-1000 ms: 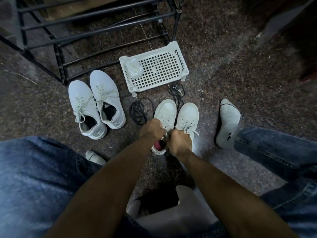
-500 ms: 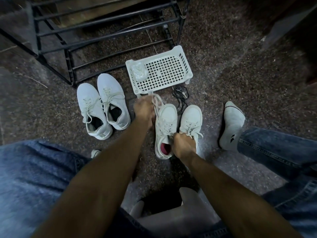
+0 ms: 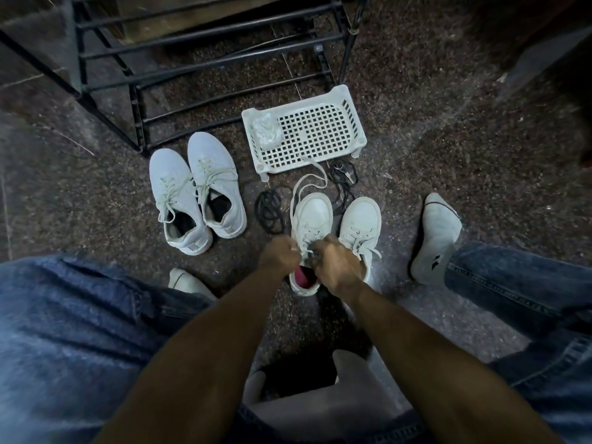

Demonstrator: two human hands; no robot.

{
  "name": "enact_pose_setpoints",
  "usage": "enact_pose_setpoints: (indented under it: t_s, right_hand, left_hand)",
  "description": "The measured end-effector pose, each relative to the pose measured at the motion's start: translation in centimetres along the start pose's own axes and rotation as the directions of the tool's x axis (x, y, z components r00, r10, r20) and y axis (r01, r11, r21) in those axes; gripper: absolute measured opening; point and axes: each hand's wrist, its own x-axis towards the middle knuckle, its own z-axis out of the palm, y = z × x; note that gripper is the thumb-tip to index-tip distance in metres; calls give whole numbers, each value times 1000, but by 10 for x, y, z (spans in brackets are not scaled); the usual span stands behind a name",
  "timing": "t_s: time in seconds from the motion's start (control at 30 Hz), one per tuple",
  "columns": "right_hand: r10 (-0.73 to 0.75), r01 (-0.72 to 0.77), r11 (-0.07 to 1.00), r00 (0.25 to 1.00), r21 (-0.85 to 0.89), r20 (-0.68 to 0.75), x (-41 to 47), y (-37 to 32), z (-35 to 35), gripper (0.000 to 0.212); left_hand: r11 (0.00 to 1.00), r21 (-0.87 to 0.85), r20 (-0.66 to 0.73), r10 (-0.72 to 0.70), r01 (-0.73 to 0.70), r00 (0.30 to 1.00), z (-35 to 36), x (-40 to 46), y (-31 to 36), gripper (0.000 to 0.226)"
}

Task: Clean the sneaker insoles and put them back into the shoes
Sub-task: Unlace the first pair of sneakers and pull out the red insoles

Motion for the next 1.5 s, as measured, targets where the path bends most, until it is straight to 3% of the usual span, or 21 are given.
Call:
enact_pose_setpoints:
  t_s: [0.1,0.2,0.27,0.37,0.47,0.53,0.57,0.6,0.67,0.7,0.77,0.87,1.03,1.33,1.4,1.43,1.5]
  right_hand:
    - [38,-40,992,999,123,20,10,2,0,9]
    - [98,-176,901,973,397,209,23,5,-20,23]
    - [105,-269,846,931,461,350,30,7,-44,29]
    - [57,-378,755,852,536,520,34,9,-82,19]
    - [1,-277,524,946,805,325,42,5,-123,9]
    - [94,-136,427,990,894,105,48,1,-146,6]
    - [159,-101,456,987,884,30,54,1,-150,4]
    - [206,-107,553,979,826,-11,58,2,-150,6]
    - [222,-196,866,975,460,-2,60,6,-135,17]
    - [214,-213,953,977,213,20,56,8,-122,23]
    - [219,-217,974,975,-65,28,34,6,-91,35]
    - [166,-158,980,984,-120,63,2,0,-44,44]
    - [109,-77,960,988,-270,107,-14,-7,-9,29]
    - [252,-242,960,966,-140,57,0,8,-32,30]
    - [281,-274,955,958,-111,63,1,6,-31,30]
    - [299,-294,953,951,-78,73,3,5,-30,30]
    - [323,-326,946,940,5,110,6,0,-28,29]
  left_hand:
    - [999,-41,13,16,-16,1000,11,-10,-7,16]
    - [990,43,83,128,-131,988,5,-9,-4,30]
    - [973,153,108,156,-171,982,3,-8,-3,37]
    - [947,273,31,169,-171,985,6,-9,-2,31]
    - [927,324,-8,200,-187,980,9,-11,0,25]
    - [910,365,-5,212,-195,977,7,-14,3,24]
    - [904,381,-7,214,-196,977,6,-16,4,25]
    - [901,387,-11,219,-197,976,5,-17,4,26]
    - [901,380,-11,230,-209,973,3,-20,4,29]
    - [904,372,-10,232,-212,973,3,-21,3,31]
    - [909,358,-2,231,-215,973,3,-22,1,36]
    - [922,320,4,230,-219,973,1,-21,-2,35]
    - [924,319,8,218,-209,976,-1,-20,-2,30]
    - [954,295,-89,81,-51,993,-14,-12,-21,39]
    - [931,353,-146,150,-90,978,-14,-14,-23,42]
    - [885,437,-183,261,-160,948,-12,-15,-24,39]
    - [668,667,-155,558,-330,815,-4,-18,-29,28]
